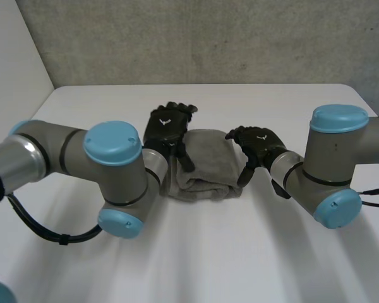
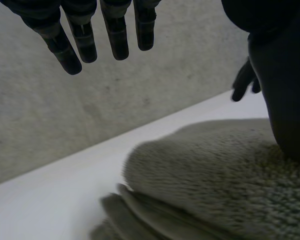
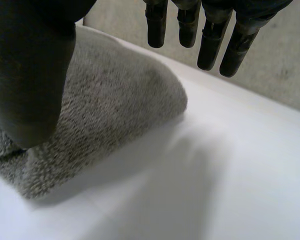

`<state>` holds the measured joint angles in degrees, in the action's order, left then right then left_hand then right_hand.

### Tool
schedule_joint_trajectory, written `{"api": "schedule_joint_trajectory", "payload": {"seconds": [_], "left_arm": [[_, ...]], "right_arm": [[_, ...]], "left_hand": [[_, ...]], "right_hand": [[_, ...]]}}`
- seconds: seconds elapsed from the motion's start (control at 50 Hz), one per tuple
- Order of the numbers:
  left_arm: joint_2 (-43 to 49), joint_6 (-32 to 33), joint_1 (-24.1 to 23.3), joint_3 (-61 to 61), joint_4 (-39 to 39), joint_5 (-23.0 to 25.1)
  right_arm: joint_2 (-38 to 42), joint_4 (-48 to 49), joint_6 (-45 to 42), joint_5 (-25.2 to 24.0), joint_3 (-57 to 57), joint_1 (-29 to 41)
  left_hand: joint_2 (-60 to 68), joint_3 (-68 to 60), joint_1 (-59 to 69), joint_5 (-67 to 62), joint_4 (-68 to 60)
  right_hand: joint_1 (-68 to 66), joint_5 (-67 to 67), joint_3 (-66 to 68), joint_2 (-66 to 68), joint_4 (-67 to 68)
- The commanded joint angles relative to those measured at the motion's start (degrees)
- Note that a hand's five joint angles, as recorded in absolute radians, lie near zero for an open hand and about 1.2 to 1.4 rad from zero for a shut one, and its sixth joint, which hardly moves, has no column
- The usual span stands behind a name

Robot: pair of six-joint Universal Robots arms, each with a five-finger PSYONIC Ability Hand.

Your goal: Fold the towel.

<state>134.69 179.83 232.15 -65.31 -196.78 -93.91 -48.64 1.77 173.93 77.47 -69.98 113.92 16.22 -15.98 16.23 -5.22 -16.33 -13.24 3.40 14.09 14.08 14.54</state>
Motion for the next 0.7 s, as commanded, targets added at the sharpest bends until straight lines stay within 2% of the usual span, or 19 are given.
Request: {"api": "schedule_joint_trajectory", "payload": {"seconds": [0.02,0.18,0.32,0.54,0.7], "left_arm": [[2.86,-0.18,-0.74,0.27,-0.01,2.07],[2.33,0.26,0.14,-2.72,0.26,1.89],[0.49,0.87,2.16,-7.63,0.26,1.72],[-1.1,7.55,6.38,-10.54,0.17,1.19],[-2.06,7.82,6.91,-11.24,0.43,1.19]], "right_arm": [[3.29,-0.89,3.61,-0.04,2.57,0.16],[7.33,-3.0,3.7,-0.48,7.84,1.04],[11.54,-9.05,3.61,-0.74,15.12,4.11],[12.6,-10.38,3.34,-0.65,19.0,7.71],[12.6,-10.64,2.91,-0.3,19.09,8.68]], "left_hand": [[-1.3,1.05,-1.31,0.3,1.41],[-0.96,0.72,-0.97,-0.04,1.07],[-0.96,0.72,-0.97,-0.04,1.07],[-1.13,0.88,-1.14,0.13,1.24],[-1.47,1.22,-1.47,0.47,1.58]], "right_hand": [[3.24,-3.4,-4.09,-4.08,-4.54],[3.24,-3.4,-4.09,-4.08,-4.54],[3.24,-3.4,-4.09,-4.08,-4.54],[3.24,-3.4,-4.09,-4.08,-4.54],[3.24,-3.4,-4.09,-4.08,-4.54]]}}
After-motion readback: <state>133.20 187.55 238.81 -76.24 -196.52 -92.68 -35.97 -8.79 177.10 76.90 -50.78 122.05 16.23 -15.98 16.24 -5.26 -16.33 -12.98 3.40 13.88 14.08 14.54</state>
